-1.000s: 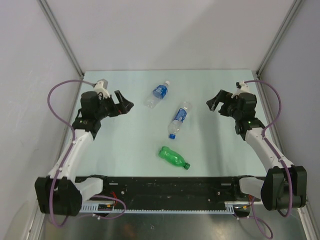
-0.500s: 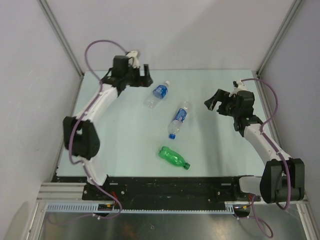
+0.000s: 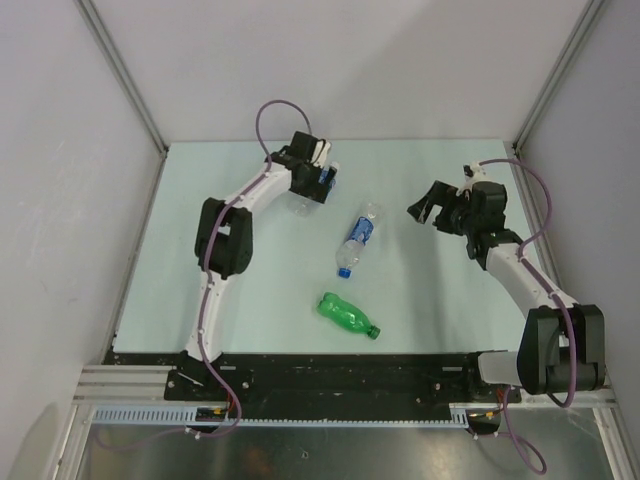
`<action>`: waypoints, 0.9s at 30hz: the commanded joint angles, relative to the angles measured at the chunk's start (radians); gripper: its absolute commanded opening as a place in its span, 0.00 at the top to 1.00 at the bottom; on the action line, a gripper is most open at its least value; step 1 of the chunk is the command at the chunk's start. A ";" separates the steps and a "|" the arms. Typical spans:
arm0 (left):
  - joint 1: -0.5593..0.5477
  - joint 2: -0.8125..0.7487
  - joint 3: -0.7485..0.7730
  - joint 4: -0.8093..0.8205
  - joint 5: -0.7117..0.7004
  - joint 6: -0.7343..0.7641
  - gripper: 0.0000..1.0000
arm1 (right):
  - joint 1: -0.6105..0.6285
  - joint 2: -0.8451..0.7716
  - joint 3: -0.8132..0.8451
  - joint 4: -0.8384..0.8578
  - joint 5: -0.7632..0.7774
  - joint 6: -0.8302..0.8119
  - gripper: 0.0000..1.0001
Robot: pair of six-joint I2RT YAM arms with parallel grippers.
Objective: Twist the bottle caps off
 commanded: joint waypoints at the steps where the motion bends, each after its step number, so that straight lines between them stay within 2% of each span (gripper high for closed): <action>1: -0.022 0.023 0.071 -0.034 -0.067 0.051 0.01 | -0.008 0.017 0.046 0.000 -0.038 0.003 0.01; 3: -0.023 0.044 0.062 -0.037 -0.040 0.051 0.03 | -0.010 0.025 0.046 0.000 -0.047 0.007 0.01; 5: -0.025 0.047 0.042 -0.035 -0.015 0.048 0.11 | -0.010 0.029 0.046 0.000 -0.057 0.010 0.01; 9: -0.026 0.015 -0.011 -0.035 0.014 0.046 0.33 | -0.010 0.027 0.046 0.000 -0.099 0.010 0.01; 11: -0.025 -0.017 -0.038 -0.033 0.032 0.052 0.49 | -0.007 0.024 0.045 0.000 -0.133 0.010 0.01; 13: -0.024 -0.054 -0.054 -0.033 0.044 0.052 0.59 | 0.002 0.024 0.046 0.004 -0.150 0.016 0.01; 17: -0.024 -0.174 -0.097 -0.032 0.060 0.048 0.62 | 0.024 0.018 0.052 0.011 -0.172 0.037 0.01; 22: -0.025 -0.387 -0.215 -0.032 0.065 0.038 0.58 | 0.080 -0.001 0.095 0.001 -0.167 0.054 0.01; 27: -0.029 -0.632 -0.401 -0.030 0.086 0.017 0.53 | 0.159 -0.008 0.128 0.016 -0.155 0.106 0.01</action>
